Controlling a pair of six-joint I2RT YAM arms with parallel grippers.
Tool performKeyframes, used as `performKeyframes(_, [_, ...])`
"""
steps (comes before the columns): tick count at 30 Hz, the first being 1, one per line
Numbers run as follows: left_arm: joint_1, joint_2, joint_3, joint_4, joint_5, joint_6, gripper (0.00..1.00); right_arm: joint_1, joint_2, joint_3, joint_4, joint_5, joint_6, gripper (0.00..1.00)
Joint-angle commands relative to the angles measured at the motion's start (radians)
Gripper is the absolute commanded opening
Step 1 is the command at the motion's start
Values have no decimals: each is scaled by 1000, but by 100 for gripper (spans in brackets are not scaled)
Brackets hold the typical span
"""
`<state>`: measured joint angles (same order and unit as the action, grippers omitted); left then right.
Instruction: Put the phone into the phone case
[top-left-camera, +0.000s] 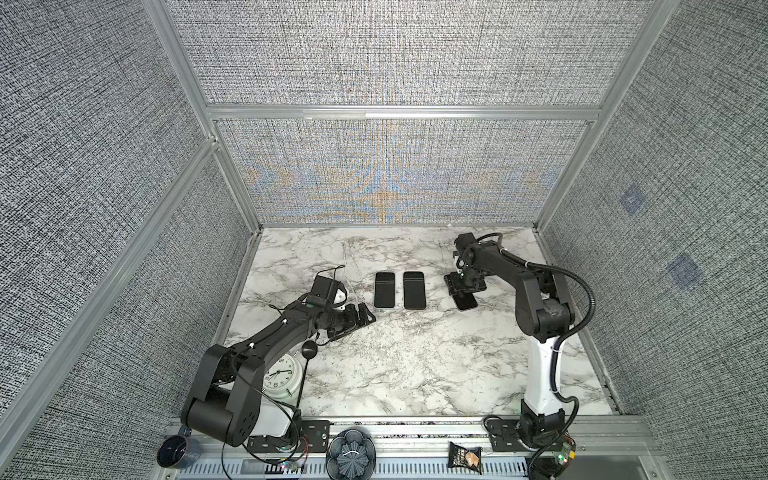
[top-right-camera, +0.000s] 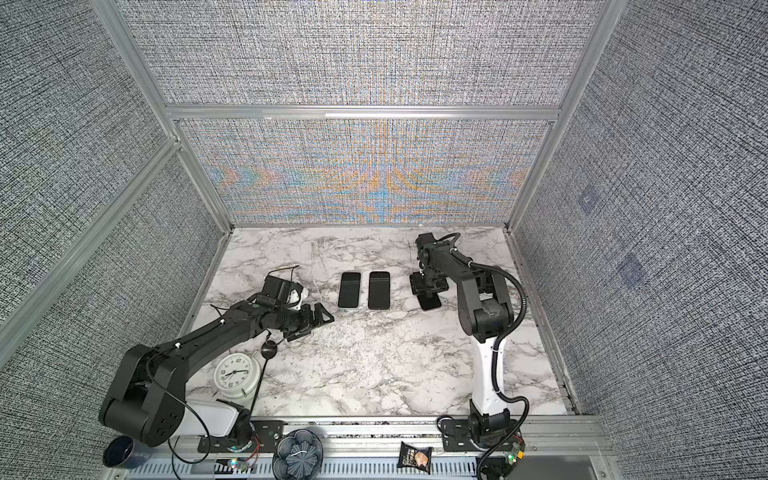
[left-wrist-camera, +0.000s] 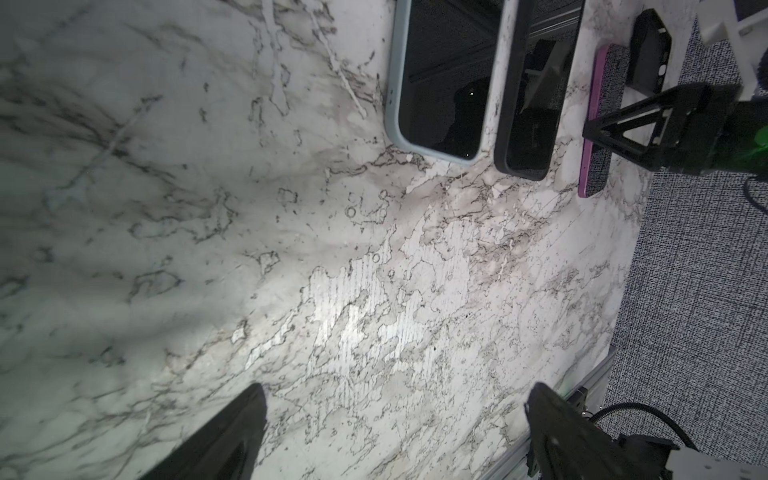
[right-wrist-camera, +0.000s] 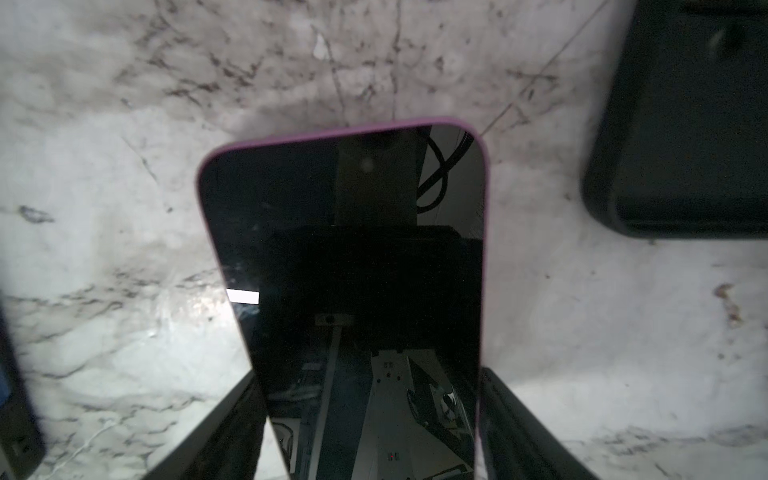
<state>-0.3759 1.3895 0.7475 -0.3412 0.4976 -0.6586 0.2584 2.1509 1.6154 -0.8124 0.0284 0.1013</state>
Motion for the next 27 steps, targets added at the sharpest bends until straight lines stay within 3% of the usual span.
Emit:
performKeyframes(1, [0, -21, -6, 3, -10, 2, 99, 13, -5, -33, -73, 6, 46, 72])
performKeyframes(10, [1, -38, -27, 15, -5, -2, 99, 70, -133, -180, -73, 33, 171, 68])
performKeyframes(27, [1, -55, -17, 18, 10, 1, 99, 241, -539, -655, -8, 74, 467, 65])
